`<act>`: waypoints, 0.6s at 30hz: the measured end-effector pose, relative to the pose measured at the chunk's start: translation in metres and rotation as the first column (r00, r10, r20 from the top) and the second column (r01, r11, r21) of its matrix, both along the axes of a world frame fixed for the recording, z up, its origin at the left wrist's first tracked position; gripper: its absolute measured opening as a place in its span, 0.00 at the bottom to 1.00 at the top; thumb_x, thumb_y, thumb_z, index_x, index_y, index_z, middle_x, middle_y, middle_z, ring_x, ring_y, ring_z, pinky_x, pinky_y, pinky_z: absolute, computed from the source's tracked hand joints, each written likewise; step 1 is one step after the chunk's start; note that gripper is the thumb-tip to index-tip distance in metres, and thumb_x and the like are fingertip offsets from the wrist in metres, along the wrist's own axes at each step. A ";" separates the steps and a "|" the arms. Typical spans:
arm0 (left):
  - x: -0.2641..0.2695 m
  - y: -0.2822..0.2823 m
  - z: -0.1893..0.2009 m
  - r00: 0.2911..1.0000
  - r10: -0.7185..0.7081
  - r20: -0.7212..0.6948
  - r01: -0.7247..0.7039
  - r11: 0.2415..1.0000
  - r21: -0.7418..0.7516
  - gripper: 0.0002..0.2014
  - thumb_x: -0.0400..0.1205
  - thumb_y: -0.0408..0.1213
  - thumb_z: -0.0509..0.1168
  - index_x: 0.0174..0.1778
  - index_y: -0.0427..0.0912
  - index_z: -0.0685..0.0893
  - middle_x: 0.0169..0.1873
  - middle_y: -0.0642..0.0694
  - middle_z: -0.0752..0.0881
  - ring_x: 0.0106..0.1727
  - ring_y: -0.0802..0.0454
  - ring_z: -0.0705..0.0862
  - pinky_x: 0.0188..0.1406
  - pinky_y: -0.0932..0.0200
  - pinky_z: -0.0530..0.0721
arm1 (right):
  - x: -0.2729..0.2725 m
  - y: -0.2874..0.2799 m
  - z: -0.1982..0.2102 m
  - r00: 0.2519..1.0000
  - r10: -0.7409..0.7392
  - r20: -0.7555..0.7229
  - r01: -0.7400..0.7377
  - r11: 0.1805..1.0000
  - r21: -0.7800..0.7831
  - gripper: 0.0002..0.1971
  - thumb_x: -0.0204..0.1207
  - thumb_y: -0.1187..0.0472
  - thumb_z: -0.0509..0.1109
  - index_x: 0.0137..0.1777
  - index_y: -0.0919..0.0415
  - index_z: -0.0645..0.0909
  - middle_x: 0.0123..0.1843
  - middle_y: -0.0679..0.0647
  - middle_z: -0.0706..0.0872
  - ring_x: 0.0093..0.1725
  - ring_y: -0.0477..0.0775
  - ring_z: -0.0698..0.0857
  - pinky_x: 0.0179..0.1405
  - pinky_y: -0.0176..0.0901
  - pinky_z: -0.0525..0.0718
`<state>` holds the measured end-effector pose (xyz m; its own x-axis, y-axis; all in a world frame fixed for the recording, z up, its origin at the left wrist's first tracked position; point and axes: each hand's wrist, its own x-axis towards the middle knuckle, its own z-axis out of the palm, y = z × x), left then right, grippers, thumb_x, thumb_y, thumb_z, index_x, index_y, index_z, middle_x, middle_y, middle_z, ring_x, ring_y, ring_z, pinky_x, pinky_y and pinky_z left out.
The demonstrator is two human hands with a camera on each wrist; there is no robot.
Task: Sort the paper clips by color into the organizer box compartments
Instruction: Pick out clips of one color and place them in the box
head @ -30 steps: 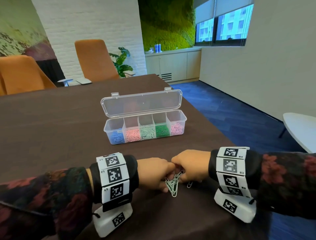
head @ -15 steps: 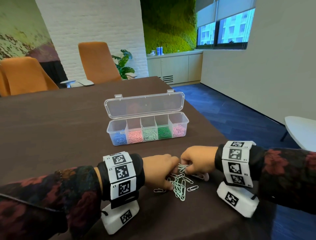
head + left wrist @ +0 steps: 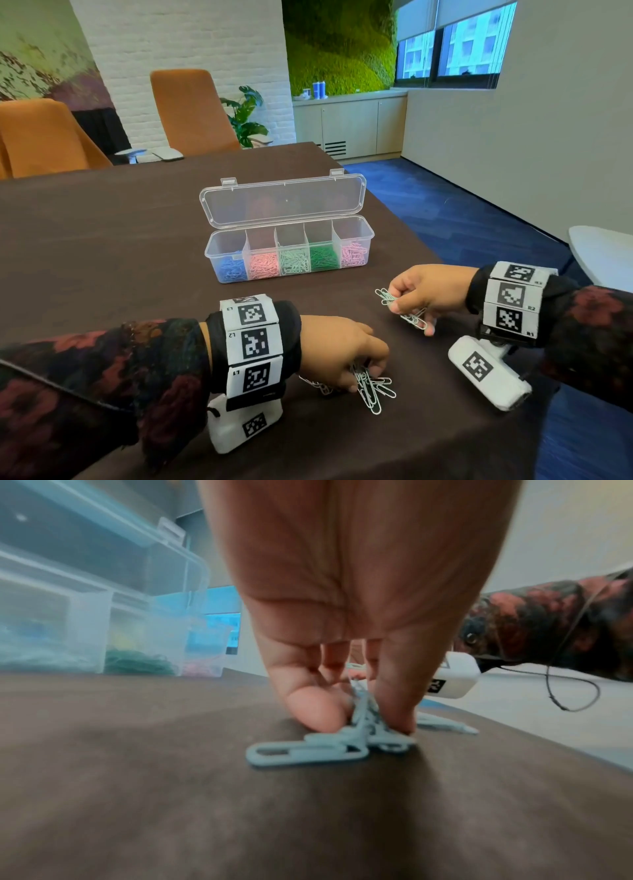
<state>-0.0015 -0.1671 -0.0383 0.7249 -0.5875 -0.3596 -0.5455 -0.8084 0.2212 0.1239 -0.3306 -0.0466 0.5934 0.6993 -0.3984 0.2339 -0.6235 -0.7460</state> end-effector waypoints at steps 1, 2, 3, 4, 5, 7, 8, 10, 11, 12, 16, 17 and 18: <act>-0.002 -0.001 -0.001 1.000 -0.006 0.011 0.006 1.000 0.004 0.12 0.77 0.30 0.69 0.56 0.37 0.79 0.51 0.39 0.80 0.38 0.53 0.73 0.40 0.62 0.67 | -0.001 0.001 0.000 1.000 0.001 -0.009 -0.001 1.000 0.014 0.07 0.79 0.67 0.68 0.40 0.64 0.75 0.30 0.56 0.71 0.26 0.53 0.74 0.20 0.37 0.81; -0.004 -0.001 -0.003 1.000 -0.009 0.027 0.009 1.000 0.009 0.09 0.78 0.29 0.67 0.54 0.36 0.80 0.50 0.38 0.81 0.41 0.49 0.75 0.41 0.60 0.68 | -0.002 0.002 -0.001 1.000 0.002 -0.017 -0.002 1.000 0.028 0.07 0.79 0.67 0.67 0.40 0.64 0.75 0.31 0.57 0.72 0.26 0.53 0.75 0.20 0.36 0.81; -0.006 0.001 -0.005 0.999 -0.010 0.049 0.010 1.000 0.012 0.07 0.79 0.29 0.65 0.52 0.36 0.80 0.48 0.38 0.82 0.43 0.46 0.77 0.43 0.59 0.70 | -0.004 0.003 0.000 1.000 0.004 -0.026 -0.003 0.999 0.041 0.06 0.79 0.68 0.67 0.40 0.65 0.75 0.31 0.57 0.73 0.26 0.52 0.75 0.20 0.36 0.81; -0.008 0.003 -0.007 0.998 -0.006 0.069 0.005 1.000 0.016 0.05 0.79 0.29 0.64 0.50 0.36 0.81 0.47 0.38 0.83 0.44 0.44 0.78 0.44 0.58 0.72 | -0.005 0.003 0.000 0.999 0.003 -0.036 -0.001 0.998 0.058 0.06 0.79 0.68 0.67 0.40 0.65 0.75 0.30 0.56 0.73 0.25 0.51 0.75 0.19 0.36 0.81; -0.010 0.006 -0.009 0.997 0.007 0.077 -0.008 1.000 0.019 0.05 0.79 0.29 0.63 0.49 0.37 0.81 0.46 0.39 0.83 0.44 0.43 0.79 0.45 0.57 0.73 | -0.005 0.004 0.001 0.999 -0.001 -0.046 0.004 0.997 0.075 0.07 0.79 0.69 0.67 0.40 0.65 0.75 0.28 0.55 0.73 0.24 0.50 0.75 0.18 0.35 0.80; -0.012 0.013 -0.010 0.997 0.052 0.059 -0.053 0.998 0.020 0.05 0.78 0.28 0.63 0.48 0.37 0.81 0.45 0.39 0.84 0.42 0.45 0.77 0.44 0.57 0.73 | -0.006 0.006 0.004 0.998 -0.010 -0.056 0.015 0.996 0.093 0.08 0.79 0.69 0.67 0.39 0.65 0.74 0.24 0.51 0.74 0.22 0.48 0.75 0.17 0.35 0.80; -0.012 0.016 -0.010 0.996 0.077 0.042 -0.077 0.997 0.015 0.05 0.77 0.28 0.63 0.47 0.37 0.81 0.45 0.40 0.84 0.40 0.47 0.76 0.43 0.59 0.73 | -0.006 0.007 0.005 0.998 -0.013 -0.055 0.018 0.996 0.091 0.08 0.79 0.69 0.67 0.38 0.65 0.74 0.24 0.51 0.74 0.22 0.49 0.75 0.17 0.36 0.80; -0.011 0.023 -0.009 0.992 0.121 0.023 -0.121 0.993 0.005 0.05 0.76 0.28 0.63 0.46 0.37 0.81 0.43 0.41 0.84 0.38 0.50 0.74 0.41 0.60 0.72 | -0.005 0.011 0.010 0.999 -0.026 -0.041 0.030 0.996 0.085 0.09 0.79 0.69 0.67 0.37 0.64 0.75 0.25 0.53 0.74 0.23 0.50 0.76 0.18 0.36 0.81; -0.009 0.027 -0.008 0.989 0.147 0.015 -0.147 0.989 0.002 0.04 0.76 0.28 0.63 0.45 0.37 0.81 0.41 0.42 0.84 0.37 0.51 0.74 0.40 0.60 0.72 | -0.005 0.014 0.013 0.999 -0.039 -0.031 0.041 0.995 0.088 0.10 0.79 0.69 0.67 0.36 0.64 0.74 0.25 0.53 0.73 0.22 0.50 0.76 0.18 0.36 0.81; -0.007 0.032 -0.007 0.984 0.181 0.005 -0.181 0.984 -0.004 0.04 0.76 0.28 0.63 0.45 0.39 0.81 0.40 0.43 0.84 0.35 0.51 0.75 0.38 0.62 0.73 | -0.004 0.018 0.016 0.998 -0.054 -0.022 0.055 0.994 0.097 0.11 0.79 0.69 0.66 0.35 0.63 0.73 0.23 0.52 0.73 0.21 0.49 0.76 0.17 0.36 0.81; 0.007 0.058 0.004 0.927 0.371 -0.065 -0.376 0.919 -0.117 0.05 0.78 0.30 0.65 0.41 0.45 0.79 0.31 0.48 0.83 0.23 0.60 0.77 0.28 0.71 0.75 | -0.001 0.046 0.029 0.996 -0.089 0.017 0.086 0.988 0.127 0.15 0.80 0.70 0.65 0.32 0.62 0.69 0.16 0.46 0.73 0.15 0.43 0.74 0.16 0.35 0.81; 0.012 0.066 0.008 0.910 0.410 -0.056 -0.414 0.898 -0.148 0.05 0.79 0.31 0.66 0.41 0.46 0.79 0.29 0.51 0.82 0.22 0.62 0.77 0.28 0.71 0.75 | 0.000 0.056 0.034 0.995 -0.094 0.031 0.090 0.987 0.132 0.15 0.80 0.70 0.65 0.32 0.62 0.69 0.16 0.47 0.73 0.15 0.43 0.74 0.17 0.35 0.81; 0.017 0.074 0.012 0.894 0.447 -0.044 -0.447 0.876 -0.179 0.05 0.79 0.32 0.67 0.40 0.46 0.79 0.27 0.53 0.81 0.22 0.64 0.77 0.29 0.71 0.75 | 0.001 0.067 0.039 0.994 -0.099 0.056 0.090 0.987 0.135 0.15 0.80 0.70 0.66 0.32 0.62 0.70 0.18 0.49 0.73 0.15 0.43 0.74 0.17 0.36 0.82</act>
